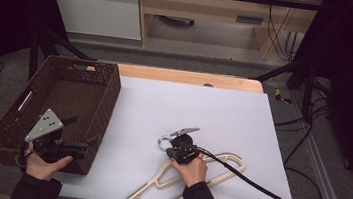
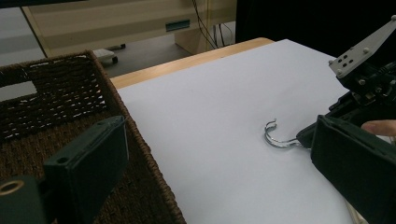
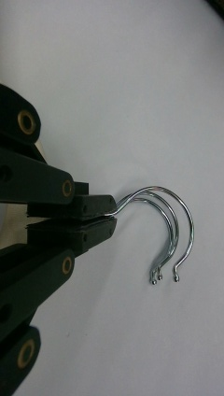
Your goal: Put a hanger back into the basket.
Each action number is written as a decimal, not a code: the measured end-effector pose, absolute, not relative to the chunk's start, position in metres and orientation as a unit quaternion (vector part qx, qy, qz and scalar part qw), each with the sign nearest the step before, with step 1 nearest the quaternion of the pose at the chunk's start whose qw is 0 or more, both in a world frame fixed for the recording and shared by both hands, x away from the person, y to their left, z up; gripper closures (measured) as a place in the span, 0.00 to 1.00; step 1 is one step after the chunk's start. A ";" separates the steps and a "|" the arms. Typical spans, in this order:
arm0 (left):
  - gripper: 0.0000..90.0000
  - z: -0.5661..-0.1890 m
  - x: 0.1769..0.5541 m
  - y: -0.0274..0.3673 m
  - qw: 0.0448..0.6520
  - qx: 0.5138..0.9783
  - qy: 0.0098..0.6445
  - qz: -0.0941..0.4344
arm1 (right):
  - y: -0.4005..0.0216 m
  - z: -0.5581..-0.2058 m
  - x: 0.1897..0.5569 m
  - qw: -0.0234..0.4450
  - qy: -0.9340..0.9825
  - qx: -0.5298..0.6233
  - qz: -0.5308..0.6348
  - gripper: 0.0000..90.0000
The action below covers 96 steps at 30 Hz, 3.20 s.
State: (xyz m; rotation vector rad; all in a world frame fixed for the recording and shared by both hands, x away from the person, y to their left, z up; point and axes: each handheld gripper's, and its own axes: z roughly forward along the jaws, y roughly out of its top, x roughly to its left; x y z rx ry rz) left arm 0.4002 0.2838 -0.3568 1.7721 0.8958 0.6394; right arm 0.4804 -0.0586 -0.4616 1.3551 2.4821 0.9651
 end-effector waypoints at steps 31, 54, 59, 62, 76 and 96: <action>0.09 -0.378 0.393 0.195 0.469 0.806 0.319 0.170 | -0.075 -0.421 0.457 0.117 0.818 0.410 0.386 0.99; 0.38 -0.433 0.416 0.107 0.393 0.874 0.285 0.032 | -0.082 -0.410 0.446 0.118 0.823 0.373 0.411 0.99; 0.54 -0.440 0.422 0.098 0.383 0.877 0.290 0.001 | -0.084 -0.408 0.445 0.119 0.824 0.369 0.414 0.99; 0.65 -0.442 0.423 0.098 0.385 0.874 0.296 -0.021 | -0.084 -0.408 0.445 0.119 0.823 0.366 0.417 0.99; 0.85 -0.433 0.418 0.102 0.415 0.843 0.339 -0.052 | -0.090 -0.397 0.439 0.124 0.820 0.349 0.436 0.98; 0.96 -0.387 0.395 0.115 0.474 0.816 0.332 -0.016 | -0.134 -0.354 0.400 0.170 0.778 0.311 0.518 0.46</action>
